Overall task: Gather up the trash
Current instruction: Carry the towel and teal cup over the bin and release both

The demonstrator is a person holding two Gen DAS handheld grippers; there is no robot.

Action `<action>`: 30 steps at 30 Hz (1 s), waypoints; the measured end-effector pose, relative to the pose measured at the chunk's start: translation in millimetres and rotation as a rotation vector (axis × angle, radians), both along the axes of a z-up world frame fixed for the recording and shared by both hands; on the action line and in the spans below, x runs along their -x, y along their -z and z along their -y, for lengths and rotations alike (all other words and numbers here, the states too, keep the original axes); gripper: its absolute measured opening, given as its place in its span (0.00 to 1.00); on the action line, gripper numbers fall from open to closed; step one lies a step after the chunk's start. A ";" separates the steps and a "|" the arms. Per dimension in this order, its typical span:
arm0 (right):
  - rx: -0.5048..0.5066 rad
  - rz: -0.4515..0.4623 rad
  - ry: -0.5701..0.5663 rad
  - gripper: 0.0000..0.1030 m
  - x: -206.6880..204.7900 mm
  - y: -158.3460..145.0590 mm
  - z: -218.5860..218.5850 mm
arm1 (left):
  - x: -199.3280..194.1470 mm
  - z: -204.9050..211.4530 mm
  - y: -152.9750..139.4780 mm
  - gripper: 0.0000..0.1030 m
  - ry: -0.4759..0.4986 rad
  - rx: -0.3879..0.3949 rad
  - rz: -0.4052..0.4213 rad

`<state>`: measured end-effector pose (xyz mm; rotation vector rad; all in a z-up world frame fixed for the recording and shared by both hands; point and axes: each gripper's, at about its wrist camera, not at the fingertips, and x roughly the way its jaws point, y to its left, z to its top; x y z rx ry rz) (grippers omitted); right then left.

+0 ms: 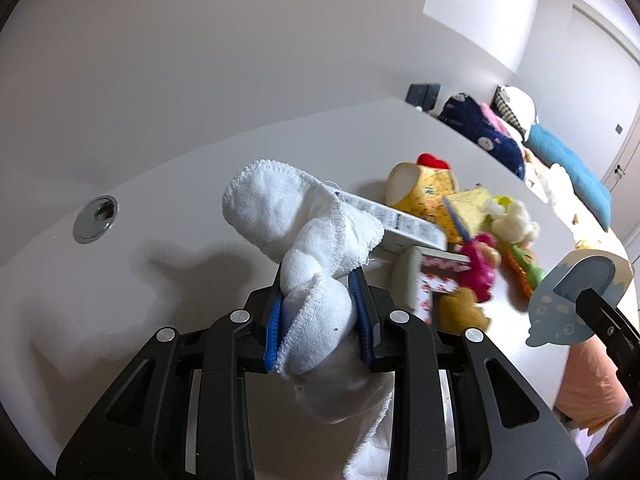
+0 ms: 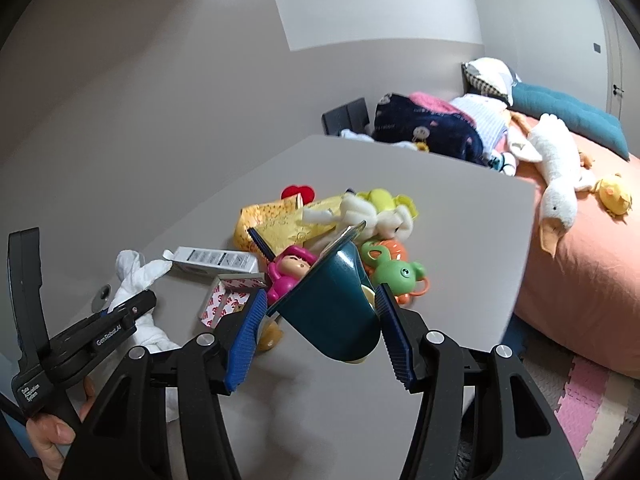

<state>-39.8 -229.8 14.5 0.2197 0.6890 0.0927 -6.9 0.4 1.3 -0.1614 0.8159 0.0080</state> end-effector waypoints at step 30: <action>-0.002 0.044 0.313 0.56 148.1 -4.0 141.6 | 93.3 175.2 -15.9 0.28 0.415 -0.032 0.048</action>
